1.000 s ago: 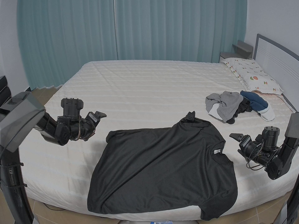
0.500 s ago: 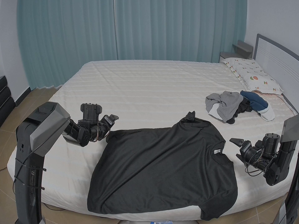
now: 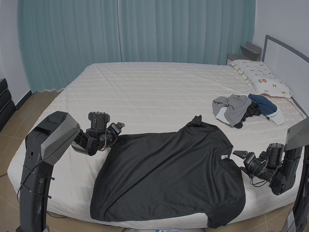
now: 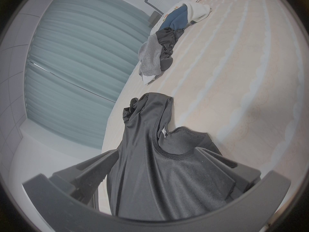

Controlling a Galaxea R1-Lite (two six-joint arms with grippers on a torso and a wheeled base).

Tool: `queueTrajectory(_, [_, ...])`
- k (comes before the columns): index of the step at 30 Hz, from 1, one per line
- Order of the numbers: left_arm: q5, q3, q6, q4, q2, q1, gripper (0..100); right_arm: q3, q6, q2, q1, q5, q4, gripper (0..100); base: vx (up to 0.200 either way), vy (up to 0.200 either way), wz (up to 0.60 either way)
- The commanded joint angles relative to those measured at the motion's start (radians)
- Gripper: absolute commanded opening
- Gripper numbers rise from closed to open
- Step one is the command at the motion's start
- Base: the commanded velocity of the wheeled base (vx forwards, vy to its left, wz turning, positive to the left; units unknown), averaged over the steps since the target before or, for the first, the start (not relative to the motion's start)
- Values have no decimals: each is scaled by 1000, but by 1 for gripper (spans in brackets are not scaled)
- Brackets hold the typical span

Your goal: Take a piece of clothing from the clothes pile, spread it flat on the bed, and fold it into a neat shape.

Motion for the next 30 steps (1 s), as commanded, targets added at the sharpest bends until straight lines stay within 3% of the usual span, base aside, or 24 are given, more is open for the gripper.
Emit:
queueTrajectory(1, [2,-2,7,-2,14,-3,100,0,0,11,4,0,-9,100,0,0,0])
queueTrajectory(6, [60,-40,39,-1,53,-13,100,0,0,15,15,0,-9,100,0,0,0])
queueTrajectory(11, [71,-45,70,-1,60,-15,100,0,0,17,15,0,-10,100,0,0,0])
queueTrajectory(12, [71,-45,70,-1,60,-15,0,0,0,15,15,0,-10,100,0,0,0])
queueTrajectory(17, [83,-47,70,-2,60,-15,0,0,0,15,15,0,-10,100,0,0,0])
queueTrajectory(22, [174,-120,73,-2,90,-3,0,-4,0,17,13,0,-10,100,0,0,0])
queueTrajectory(30, [197,-198,73,-1,96,57,0,-9,0,17,10,-2,-10,100,0,0,0])
